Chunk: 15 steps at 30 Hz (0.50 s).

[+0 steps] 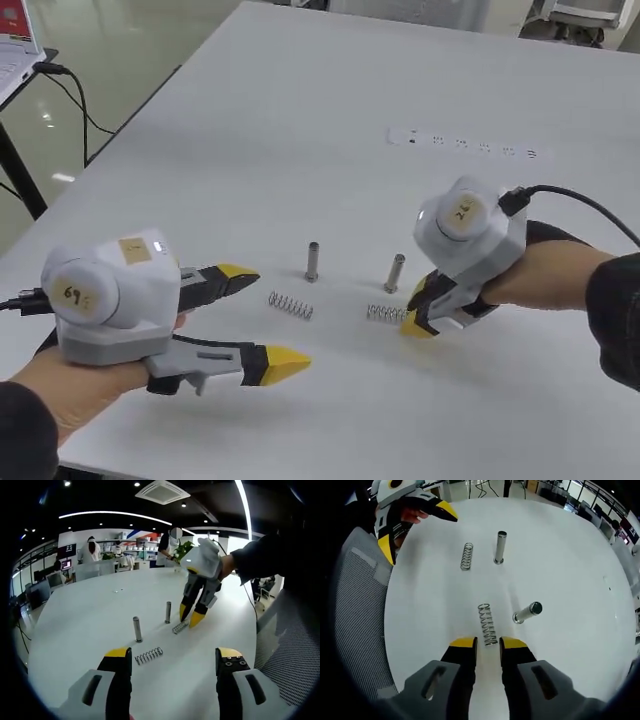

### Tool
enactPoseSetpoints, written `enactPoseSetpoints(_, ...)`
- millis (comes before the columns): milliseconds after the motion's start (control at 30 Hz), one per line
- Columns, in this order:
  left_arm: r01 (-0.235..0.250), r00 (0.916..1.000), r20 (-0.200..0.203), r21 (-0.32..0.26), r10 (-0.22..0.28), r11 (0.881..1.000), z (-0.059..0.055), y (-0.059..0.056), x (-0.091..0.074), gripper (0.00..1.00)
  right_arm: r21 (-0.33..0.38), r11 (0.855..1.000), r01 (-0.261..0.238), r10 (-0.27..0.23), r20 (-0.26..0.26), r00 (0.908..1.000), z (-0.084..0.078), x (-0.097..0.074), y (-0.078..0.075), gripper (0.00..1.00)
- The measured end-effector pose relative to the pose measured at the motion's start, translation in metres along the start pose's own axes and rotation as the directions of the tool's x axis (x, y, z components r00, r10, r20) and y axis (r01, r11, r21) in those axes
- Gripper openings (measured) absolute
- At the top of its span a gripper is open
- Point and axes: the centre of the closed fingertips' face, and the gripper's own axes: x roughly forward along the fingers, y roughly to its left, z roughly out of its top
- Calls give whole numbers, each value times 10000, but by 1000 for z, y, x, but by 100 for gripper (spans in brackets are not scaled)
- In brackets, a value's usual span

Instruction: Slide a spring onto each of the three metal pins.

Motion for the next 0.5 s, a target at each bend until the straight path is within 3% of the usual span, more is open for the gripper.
enactPoseSetpoints(500,62,10000,-66,15,-62,10000,0,-4,1,65,-107,9998,-196,195,-95,9998,0,2,1,13)
